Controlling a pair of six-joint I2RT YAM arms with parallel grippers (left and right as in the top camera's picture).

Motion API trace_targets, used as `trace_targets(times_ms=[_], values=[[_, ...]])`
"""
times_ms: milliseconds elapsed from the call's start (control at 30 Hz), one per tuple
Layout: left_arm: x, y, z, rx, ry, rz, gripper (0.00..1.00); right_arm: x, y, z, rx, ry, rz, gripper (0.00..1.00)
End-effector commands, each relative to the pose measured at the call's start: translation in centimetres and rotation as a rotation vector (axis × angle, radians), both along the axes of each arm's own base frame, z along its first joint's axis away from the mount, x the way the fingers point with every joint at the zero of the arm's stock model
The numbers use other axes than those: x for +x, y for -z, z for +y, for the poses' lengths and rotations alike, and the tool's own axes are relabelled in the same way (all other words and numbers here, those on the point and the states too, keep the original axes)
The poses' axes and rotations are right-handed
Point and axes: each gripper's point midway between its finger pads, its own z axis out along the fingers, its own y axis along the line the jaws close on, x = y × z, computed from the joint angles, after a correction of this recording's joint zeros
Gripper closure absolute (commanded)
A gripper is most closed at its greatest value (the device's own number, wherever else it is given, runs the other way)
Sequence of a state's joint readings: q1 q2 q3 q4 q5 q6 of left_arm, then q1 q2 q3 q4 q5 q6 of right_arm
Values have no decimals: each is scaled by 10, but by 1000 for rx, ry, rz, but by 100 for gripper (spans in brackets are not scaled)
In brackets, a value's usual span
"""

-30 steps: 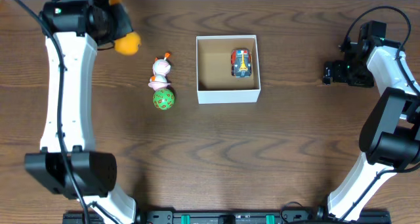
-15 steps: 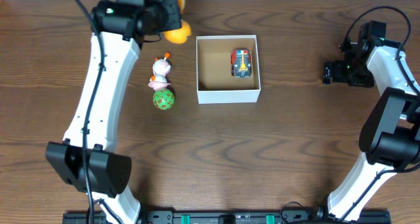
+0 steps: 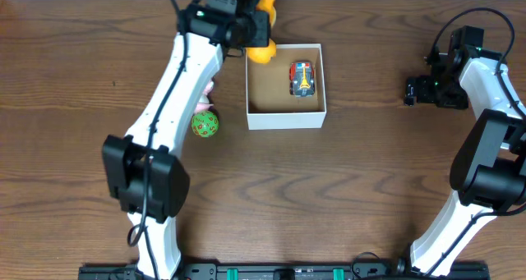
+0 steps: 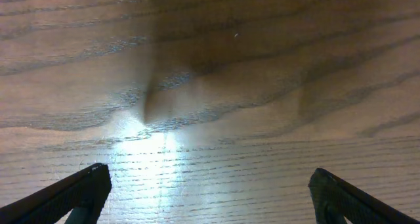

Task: Pack container
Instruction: 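Lift the orange fish and carry it right into the white box, then open the left gripper to release the fish and raise it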

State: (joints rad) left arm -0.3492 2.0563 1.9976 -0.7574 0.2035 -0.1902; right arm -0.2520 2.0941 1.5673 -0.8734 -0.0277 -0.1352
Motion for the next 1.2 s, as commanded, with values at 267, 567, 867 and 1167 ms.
trace_targets(times_ms=[267, 567, 867, 1167], values=[[-21, 56, -13, 99, 33, 151, 94, 1, -4, 5, 6, -2, -8, 1], [-41, 85, -6, 115, -36, 300, 94, 1, -4, 5, 6, -2, -8, 1], [-41, 111, 2, 194, -84, 337, 94, 1, -4, 5, 6, -2, -8, 1], [-38, 111, 6, 213, -97, 325, 69, 1, -4, 5, 6, -2, -9, 1]])
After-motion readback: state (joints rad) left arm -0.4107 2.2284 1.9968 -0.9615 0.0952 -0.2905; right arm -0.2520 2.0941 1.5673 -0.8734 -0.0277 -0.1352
